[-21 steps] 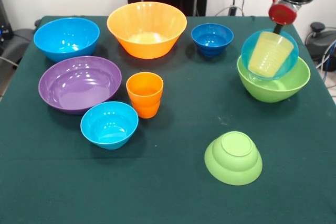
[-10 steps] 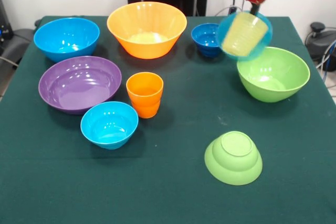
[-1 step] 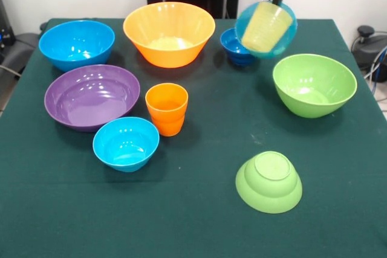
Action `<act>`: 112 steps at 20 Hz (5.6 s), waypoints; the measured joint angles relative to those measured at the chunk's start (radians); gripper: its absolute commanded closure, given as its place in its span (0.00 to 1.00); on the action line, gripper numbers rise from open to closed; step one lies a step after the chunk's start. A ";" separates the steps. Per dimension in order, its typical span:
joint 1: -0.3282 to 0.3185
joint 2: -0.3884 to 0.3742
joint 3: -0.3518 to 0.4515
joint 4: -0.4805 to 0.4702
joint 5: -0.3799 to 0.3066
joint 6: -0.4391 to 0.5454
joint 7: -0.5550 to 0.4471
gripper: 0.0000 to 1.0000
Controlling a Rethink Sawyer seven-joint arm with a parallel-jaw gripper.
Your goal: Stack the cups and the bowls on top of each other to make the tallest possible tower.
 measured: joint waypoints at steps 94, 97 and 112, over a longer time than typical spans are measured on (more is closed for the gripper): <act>0.457 0.054 -0.432 0.151 0.006 -0.428 0.255 1.00; 0.478 0.068 -0.443 0.151 0.006 -0.442 0.273 1.00; 0.539 0.146 -0.478 0.150 0.006 -0.496 0.357 1.00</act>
